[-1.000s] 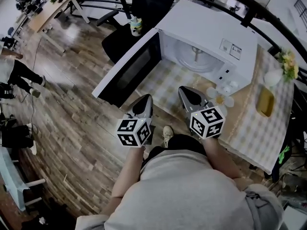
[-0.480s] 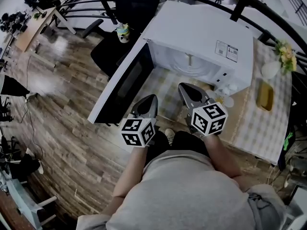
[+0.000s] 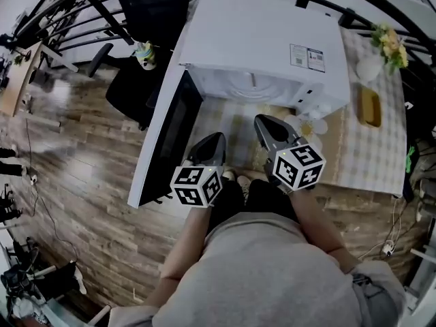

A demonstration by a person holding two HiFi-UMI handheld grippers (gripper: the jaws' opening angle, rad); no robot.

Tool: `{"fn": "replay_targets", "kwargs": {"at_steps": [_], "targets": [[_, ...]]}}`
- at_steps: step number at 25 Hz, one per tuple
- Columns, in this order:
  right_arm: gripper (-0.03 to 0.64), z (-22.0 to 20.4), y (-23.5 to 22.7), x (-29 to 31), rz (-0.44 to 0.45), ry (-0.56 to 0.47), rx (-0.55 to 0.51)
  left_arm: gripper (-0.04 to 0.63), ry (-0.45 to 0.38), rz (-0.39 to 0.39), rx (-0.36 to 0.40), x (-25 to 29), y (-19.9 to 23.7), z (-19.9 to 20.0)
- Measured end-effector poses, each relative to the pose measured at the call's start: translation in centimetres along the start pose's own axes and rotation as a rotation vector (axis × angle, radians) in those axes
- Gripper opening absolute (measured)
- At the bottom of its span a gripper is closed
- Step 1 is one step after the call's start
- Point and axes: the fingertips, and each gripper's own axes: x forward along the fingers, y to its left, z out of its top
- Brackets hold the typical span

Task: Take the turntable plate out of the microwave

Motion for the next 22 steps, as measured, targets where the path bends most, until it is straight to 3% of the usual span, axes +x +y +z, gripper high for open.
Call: {"fn": "replay_targets", "kwargs": {"at_steps": [9, 16, 22], "targets": [[0.014, -0.8, -1.5, -0.5, -0.171, -0.029, 0.087, 0.002, 0.088, -0.157, 0.067, 2.3, -0.3, 0.4], [0.013, -1.4, -3.3, -1.0, -0.241, -0.060, 0.156, 0.002, 0.117, -0.195, 0.063, 4.2, -0.3, -0.1], [0.070, -3.0, -4.1, 0.3, -0.229, -0.040, 0.225, 0.002, 0.138, -0.198, 0.043, 5.5, 0.0, -0.9]]}}
